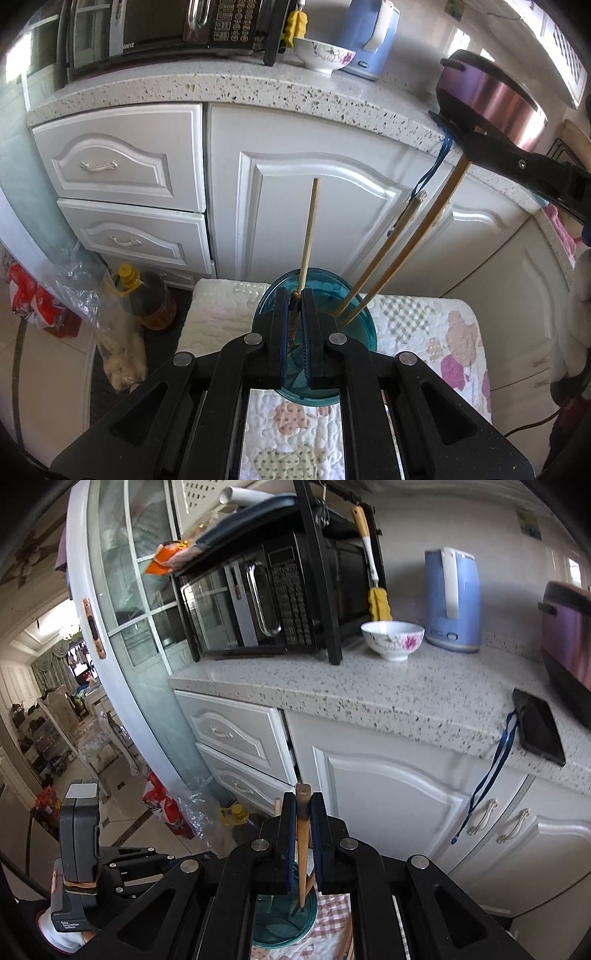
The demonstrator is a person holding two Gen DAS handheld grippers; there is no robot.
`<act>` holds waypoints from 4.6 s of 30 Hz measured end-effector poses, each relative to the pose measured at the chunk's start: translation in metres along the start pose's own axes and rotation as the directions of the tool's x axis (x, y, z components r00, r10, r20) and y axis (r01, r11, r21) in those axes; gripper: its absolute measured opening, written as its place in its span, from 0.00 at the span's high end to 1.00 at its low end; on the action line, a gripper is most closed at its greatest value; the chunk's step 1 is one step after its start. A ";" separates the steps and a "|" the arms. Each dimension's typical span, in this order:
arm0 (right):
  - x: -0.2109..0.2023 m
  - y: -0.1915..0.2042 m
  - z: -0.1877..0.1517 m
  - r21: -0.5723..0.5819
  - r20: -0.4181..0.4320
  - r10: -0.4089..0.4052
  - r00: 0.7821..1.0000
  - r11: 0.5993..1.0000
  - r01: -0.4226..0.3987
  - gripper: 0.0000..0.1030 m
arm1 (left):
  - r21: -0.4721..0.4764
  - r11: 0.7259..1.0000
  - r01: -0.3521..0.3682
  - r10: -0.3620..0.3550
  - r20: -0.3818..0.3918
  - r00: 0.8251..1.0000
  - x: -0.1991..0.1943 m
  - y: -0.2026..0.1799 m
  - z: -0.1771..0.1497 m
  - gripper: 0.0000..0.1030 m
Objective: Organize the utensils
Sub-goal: 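Lower the gold fork into the holder with the left tool while the right lowers its chopstick in, then withdraw both tools from the holder back toward the remaining utensils, then grasp a brown chopstick with the left tool while the right tool grasps the white ceramic spoon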
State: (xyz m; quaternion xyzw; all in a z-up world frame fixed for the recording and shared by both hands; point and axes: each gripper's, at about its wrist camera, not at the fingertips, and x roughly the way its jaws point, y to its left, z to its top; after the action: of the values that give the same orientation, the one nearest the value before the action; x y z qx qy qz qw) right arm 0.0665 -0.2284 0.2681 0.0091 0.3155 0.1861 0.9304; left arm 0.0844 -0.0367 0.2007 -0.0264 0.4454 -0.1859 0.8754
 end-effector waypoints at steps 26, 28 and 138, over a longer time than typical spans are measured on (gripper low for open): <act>0.047 -0.017 -0.052 0.090 -0.146 0.073 0.987 0.994 -0.060 0.61 | -0.075 0.997 -0.024 0.017 -0.085 0.996 0.039 0.007 -0.018 0.76; 0.044 -0.016 -0.057 0.089 -0.150 0.068 0.986 0.995 -0.055 0.61 | -0.073 0.997 -0.023 0.018 -0.075 0.997 0.034 0.006 -0.020 0.73; 0.038 -0.131 -0.274 0.234 -0.501 -0.107 0.859 0.939 0.254 0.91 | -0.110 0.993 -0.045 0.009 -0.308 0.951 0.093 -0.038 -0.162 0.64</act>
State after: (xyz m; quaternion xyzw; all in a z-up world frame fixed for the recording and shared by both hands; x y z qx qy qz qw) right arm -0.0230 -0.3643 0.0085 0.0699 0.5598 0.0449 0.8245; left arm -0.0052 -0.0851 0.0391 -0.0418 0.5861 -0.1498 0.7951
